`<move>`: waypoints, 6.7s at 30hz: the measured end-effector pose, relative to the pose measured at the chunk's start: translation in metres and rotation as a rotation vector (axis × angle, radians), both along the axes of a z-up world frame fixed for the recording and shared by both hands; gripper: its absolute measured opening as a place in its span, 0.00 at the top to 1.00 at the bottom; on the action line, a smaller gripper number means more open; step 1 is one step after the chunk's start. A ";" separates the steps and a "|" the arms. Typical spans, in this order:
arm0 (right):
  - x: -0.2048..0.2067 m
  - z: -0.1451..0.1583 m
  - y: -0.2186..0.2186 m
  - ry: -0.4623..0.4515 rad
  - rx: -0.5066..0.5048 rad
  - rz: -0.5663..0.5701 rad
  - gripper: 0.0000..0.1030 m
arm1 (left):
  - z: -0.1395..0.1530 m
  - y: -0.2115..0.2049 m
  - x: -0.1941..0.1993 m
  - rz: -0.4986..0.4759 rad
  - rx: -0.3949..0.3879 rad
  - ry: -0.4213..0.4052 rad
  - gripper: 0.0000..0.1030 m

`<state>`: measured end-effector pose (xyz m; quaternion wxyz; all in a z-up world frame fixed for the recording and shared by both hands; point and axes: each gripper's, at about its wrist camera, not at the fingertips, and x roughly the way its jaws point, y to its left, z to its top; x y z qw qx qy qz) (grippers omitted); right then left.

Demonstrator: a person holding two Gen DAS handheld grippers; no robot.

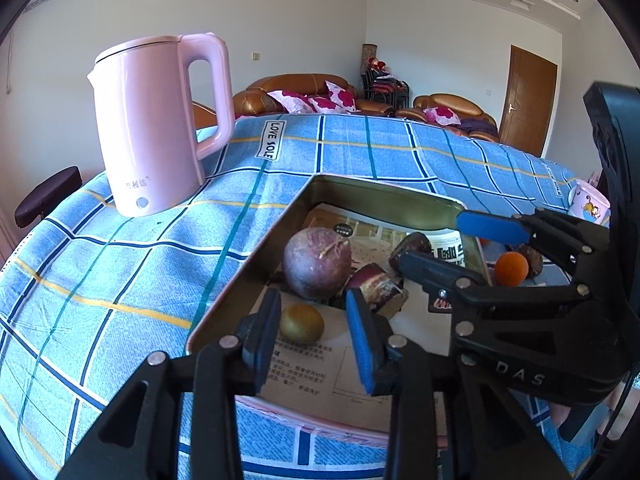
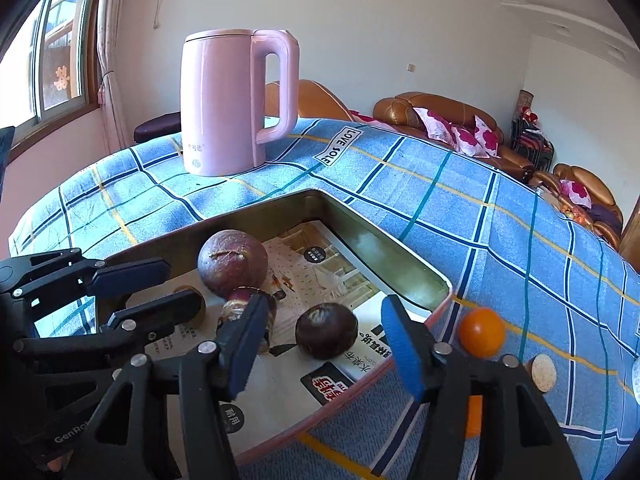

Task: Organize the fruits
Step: 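Open the left tool to drop the kiwi while the right tool releases the brown fruit, then move the left tool to a second kiwi while the right tool approaches a large orange, then close the left tool on the kiwi while the right tool closes on the orange, then lift the kiwi with the left tool while the right tool lifts the orange, then carry the kiwi and the orange over the tin box with both tools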

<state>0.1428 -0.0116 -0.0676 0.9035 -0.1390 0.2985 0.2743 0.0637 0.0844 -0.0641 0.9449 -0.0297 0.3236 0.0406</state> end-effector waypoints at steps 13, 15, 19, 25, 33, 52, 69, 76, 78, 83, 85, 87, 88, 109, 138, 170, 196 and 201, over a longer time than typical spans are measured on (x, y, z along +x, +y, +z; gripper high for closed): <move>-0.041 0.021 -0.077 -0.102 0.055 -0.147 0.37 | 0.022 -0.034 -0.025 -0.034 0.011 -0.146 0.17; -0.051 0.023 -0.101 -0.116 0.056 -0.198 0.34 | 0.026 -0.049 -0.027 -0.066 0.013 -0.157 0.17; -0.063 0.022 -0.151 -0.118 0.066 -0.315 0.32 | 0.029 -0.085 -0.025 -0.156 0.022 -0.150 0.15; -0.073 0.015 -0.204 -0.100 0.102 -0.446 0.32 | 0.019 -0.138 -0.011 -0.296 0.016 -0.071 0.15; -0.079 0.005 -0.247 -0.095 0.146 -0.549 0.32 | 0.008 -0.195 0.003 -0.435 -0.001 0.016 0.16; -0.073 -0.003 -0.264 -0.023 0.215 -0.557 0.31 | -0.009 -0.226 0.014 -0.579 -0.045 0.144 0.72; -0.049 -0.018 -0.217 0.148 0.118 -0.419 0.52 | -0.009 -0.162 0.033 -0.426 -0.159 0.140 0.72; -0.055 -0.015 -0.217 0.120 0.151 -0.380 0.53 | -0.004 -0.163 0.023 -0.420 -0.134 0.089 0.72; -0.059 -0.013 -0.216 0.098 0.157 -0.372 0.53 | -0.002 -0.163 0.020 -0.419 -0.127 0.068 0.72; -0.066 -0.009 -0.214 0.053 0.165 -0.347 0.53 | 0.003 -0.165 0.011 -0.415 -0.102 0.014 0.72; -0.069 -0.007 -0.214 0.035 0.168 -0.340 0.53 | 0.005 -0.165 0.009 -0.412 -0.094 -0.003 0.72; -0.072 -0.005 -0.213 0.015 0.171 -0.335 0.53 | 0.006 -0.166 0.007 -0.411 -0.089 -0.015 0.72; -0.073 -0.005 -0.213 0.006 0.173 -0.334 0.53 | 0.006 -0.166 0.007 -0.410 -0.088 -0.019 0.72; -0.094 0.004 -0.211 -0.128 0.189 -0.306 0.53 | 0.013 -0.165 -0.012 -0.393 -0.054 -0.130 0.72; -0.116 0.009 -0.211 -0.262 0.208 -0.295 0.53 | 0.019 -0.165 -0.028 -0.374 -0.023 -0.215 0.72; -0.130 0.012 -0.210 -0.335 0.220 -0.267 0.53 | 0.030 -0.160 -0.047 -0.356 0.017 -0.311 0.72; -0.114 0.095 -0.149 -0.384 0.242 -0.087 0.53 | 0.055 -0.089 -0.046 -0.216 -0.011 -0.330 0.72; -0.108 0.100 -0.125 -0.380 0.226 -0.042 0.53 | 0.053 -0.072 -0.043 -0.174 -0.005 -0.316 0.72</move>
